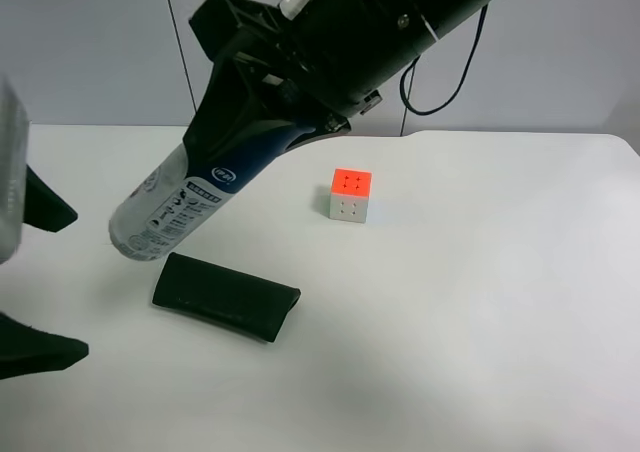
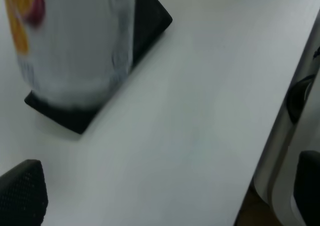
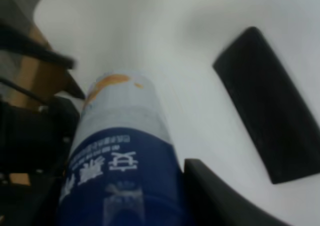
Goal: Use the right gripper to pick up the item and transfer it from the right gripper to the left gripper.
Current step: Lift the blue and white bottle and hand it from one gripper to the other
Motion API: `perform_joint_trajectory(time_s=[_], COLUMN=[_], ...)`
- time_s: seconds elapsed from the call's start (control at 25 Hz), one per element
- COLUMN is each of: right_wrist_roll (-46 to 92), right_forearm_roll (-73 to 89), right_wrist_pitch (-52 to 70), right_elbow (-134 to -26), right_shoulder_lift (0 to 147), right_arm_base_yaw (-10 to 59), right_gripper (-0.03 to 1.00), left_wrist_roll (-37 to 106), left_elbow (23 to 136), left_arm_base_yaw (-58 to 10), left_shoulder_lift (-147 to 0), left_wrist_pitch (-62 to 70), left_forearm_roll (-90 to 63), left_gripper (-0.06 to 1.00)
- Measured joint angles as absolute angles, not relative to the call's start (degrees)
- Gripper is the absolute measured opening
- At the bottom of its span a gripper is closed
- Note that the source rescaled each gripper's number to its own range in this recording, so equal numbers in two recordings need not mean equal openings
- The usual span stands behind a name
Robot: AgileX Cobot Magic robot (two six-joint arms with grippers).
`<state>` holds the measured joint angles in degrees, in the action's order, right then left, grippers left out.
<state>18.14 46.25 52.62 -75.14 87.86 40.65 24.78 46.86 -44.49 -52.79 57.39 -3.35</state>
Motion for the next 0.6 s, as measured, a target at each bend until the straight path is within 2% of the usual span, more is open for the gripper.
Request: perform_joint_trajectory(time_s=[0.6], right_wrist_roll=[19.5], right_forearm_roll=[51.0], right_wrist_pitch=[52.9], right_elbow=[-75.1], right_shoulder_lift=[87.9], right_arm_base_yaw=[40.9], right_gripper=[0.01], left_wrist_roll=[27.1], left_elbow=[51.8], left_arm_base_yaw=[-44.5], left_shoulder_lift=[-62.3], left_wrist_pitch=[47.2], left_forearm_roll=[-3.4], left_gripper=[1.0])
